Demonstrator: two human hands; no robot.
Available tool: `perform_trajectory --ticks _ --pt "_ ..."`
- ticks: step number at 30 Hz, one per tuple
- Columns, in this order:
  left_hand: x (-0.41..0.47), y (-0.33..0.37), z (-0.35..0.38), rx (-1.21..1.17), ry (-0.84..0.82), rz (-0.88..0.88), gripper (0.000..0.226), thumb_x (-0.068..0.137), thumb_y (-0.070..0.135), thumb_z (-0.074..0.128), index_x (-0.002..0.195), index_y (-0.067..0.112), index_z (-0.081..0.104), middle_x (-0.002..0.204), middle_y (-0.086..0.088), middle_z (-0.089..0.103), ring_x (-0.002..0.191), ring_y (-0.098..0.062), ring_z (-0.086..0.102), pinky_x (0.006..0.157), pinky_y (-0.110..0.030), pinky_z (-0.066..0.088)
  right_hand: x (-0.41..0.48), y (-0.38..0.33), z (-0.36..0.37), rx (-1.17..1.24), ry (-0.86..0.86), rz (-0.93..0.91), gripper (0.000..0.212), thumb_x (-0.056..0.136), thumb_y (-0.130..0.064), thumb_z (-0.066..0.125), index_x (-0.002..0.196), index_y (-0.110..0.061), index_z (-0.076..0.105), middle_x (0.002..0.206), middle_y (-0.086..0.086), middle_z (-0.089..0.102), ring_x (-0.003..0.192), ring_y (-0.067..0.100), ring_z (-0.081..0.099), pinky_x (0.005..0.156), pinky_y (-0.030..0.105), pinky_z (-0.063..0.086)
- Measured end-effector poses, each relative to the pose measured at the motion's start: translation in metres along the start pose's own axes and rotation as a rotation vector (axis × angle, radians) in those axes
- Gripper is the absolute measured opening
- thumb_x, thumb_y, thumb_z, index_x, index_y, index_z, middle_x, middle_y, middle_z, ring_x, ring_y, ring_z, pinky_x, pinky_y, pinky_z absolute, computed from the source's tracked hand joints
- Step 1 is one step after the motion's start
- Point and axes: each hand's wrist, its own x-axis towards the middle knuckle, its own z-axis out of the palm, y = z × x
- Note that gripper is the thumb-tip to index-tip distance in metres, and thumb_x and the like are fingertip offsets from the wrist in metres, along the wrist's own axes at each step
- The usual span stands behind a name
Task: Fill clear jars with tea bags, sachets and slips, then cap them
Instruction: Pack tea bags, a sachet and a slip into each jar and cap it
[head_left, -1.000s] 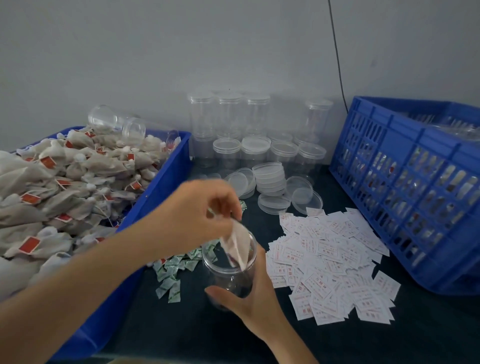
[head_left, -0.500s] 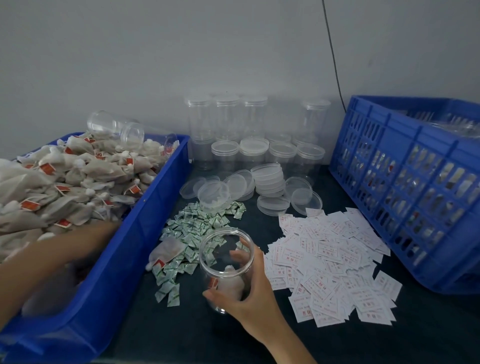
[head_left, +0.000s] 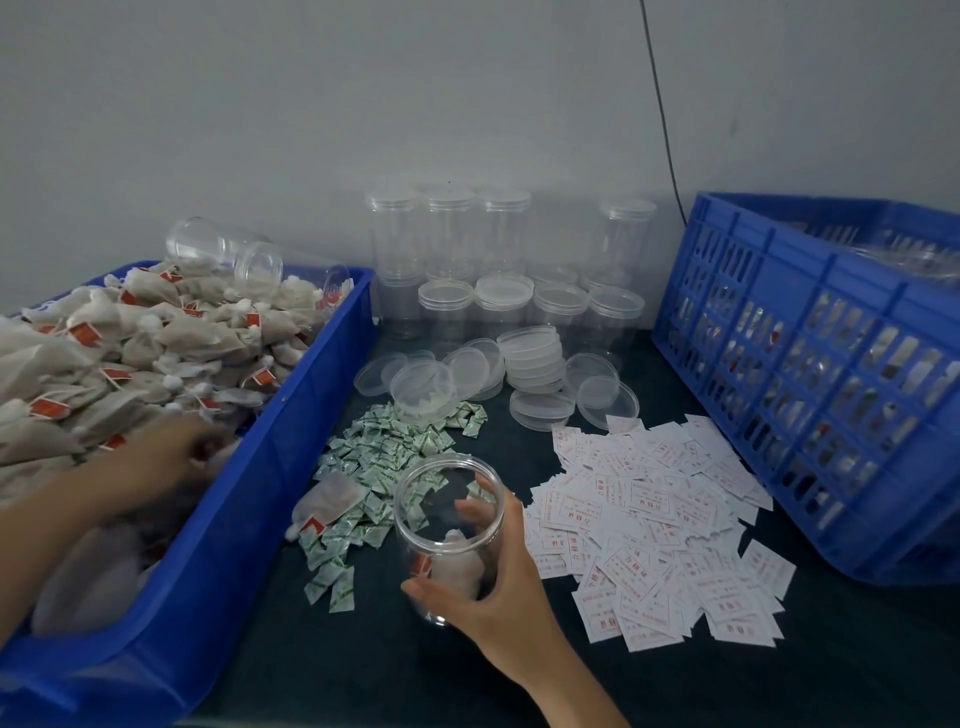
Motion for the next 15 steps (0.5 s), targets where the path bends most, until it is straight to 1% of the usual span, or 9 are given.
perform_trajectory --ticks 1,2,4,5,7,10,13,14,15 --pt "-0.002 0.002 -0.005 -0.079 0.060 -0.015 0.011 0.082 0.001 0.071 0.079 -0.004 0.062 0.086 -0.024 0.064 0.084 -0.041 0.062 0.077 -0.049 0.050 0.000 0.000 0.000 0.003 0.001 -0.001 0.100 0.055 -0.065 0.088 0.138 -0.056 0.031 0.125 -0.030 0.049 0.126 -0.001 0.050 0.096 0.017 0.048" --pt "-0.004 0.006 -0.011 -0.174 0.165 -0.016 0.016 0.079 0.008 0.076 0.082 -0.001 0.063 0.082 -0.020 0.065 0.080 -0.039 0.063 0.073 -0.050 0.051 0.000 0.000 0.000 0.004 0.001 -0.004 0.100 0.055 -0.065 0.088 0.138 -0.056 0.032 0.125 -0.030 0.049 0.127 -0.001 0.050 0.097 0.018 0.049" --pt "-0.013 0.025 -0.024 -0.375 0.335 0.006 0.021 0.071 0.018 0.079 0.084 0.012 0.064 0.076 -0.006 0.070 0.071 -0.030 0.069 0.062 -0.042 0.054 0.000 0.000 0.000 0.003 -0.002 -0.010 0.101 0.056 -0.064 0.088 0.139 -0.055 0.032 0.126 -0.030 0.050 0.126 -0.001 0.050 0.097 0.018 0.049" --pt "-0.018 0.040 -0.029 -0.489 0.337 0.052 0.023 0.067 0.020 0.078 0.085 0.016 0.064 0.077 -0.001 0.072 0.069 -0.023 0.071 0.059 -0.034 0.056 0.001 0.000 0.000 0.004 -0.004 -0.011 0.101 0.056 -0.063 0.089 0.139 -0.054 0.031 0.126 -0.030 0.050 0.126 -0.001 0.050 0.096 0.017 0.049" --pt "-0.029 0.077 -0.033 -0.643 0.210 0.188 0.027 0.061 0.020 0.077 0.085 0.016 0.065 0.083 0.001 0.074 0.071 -0.018 0.073 0.057 -0.024 0.058 0.000 0.001 0.000 0.010 -0.007 -0.010 0.102 0.057 -0.061 0.089 0.140 -0.051 0.031 0.125 -0.029 0.050 0.125 0.000 0.051 0.096 0.018 0.049" --pt "-0.048 0.129 -0.025 -0.704 -0.029 0.347 0.038 0.056 0.020 0.078 0.087 0.006 0.061 0.087 -0.006 0.074 0.076 -0.023 0.073 0.062 -0.022 0.058 0.000 -0.001 -0.001 0.020 -0.001 -0.013 0.103 0.058 -0.057 0.091 0.142 -0.042 0.033 0.124 -0.027 0.052 0.124 0.006 0.055 0.097 0.026 0.052" --pt "-0.059 0.157 -0.008 -0.731 -0.232 0.352 0.039 0.064 0.016 0.076 0.097 0.005 0.059 0.094 -0.005 0.074 0.080 -0.024 0.074 0.066 -0.025 0.059 0.000 -0.003 -0.001 0.023 -0.014 -0.014 0.093 0.064 -0.043 0.092 0.138 -0.039 0.037 0.123 -0.026 0.057 0.117 0.008 0.061 0.089 0.022 0.054" --pt "-0.060 0.160 -0.004 -0.720 -0.248 0.331 0.038 0.066 0.017 0.076 0.100 0.008 0.060 0.096 -0.002 0.073 0.081 -0.023 0.073 0.066 -0.025 0.059 0.000 -0.004 -0.001 0.025 -0.019 -0.013 0.090 0.066 -0.039 0.092 0.137 -0.040 0.037 0.124 -0.025 0.059 0.116 0.008 0.062 0.088 0.021 0.054" --pt "-0.058 0.159 -0.002 -0.703 -0.221 0.307 0.037 0.069 0.018 0.077 0.101 0.010 0.061 0.096 0.000 0.073 0.081 -0.022 0.073 0.065 -0.025 0.059 0.001 -0.004 -0.001 0.027 -0.022 -0.012 0.089 0.067 -0.037 0.092 0.137 -0.042 0.037 0.126 -0.023 0.059 0.118 0.008 0.062 0.090 0.022 0.054"
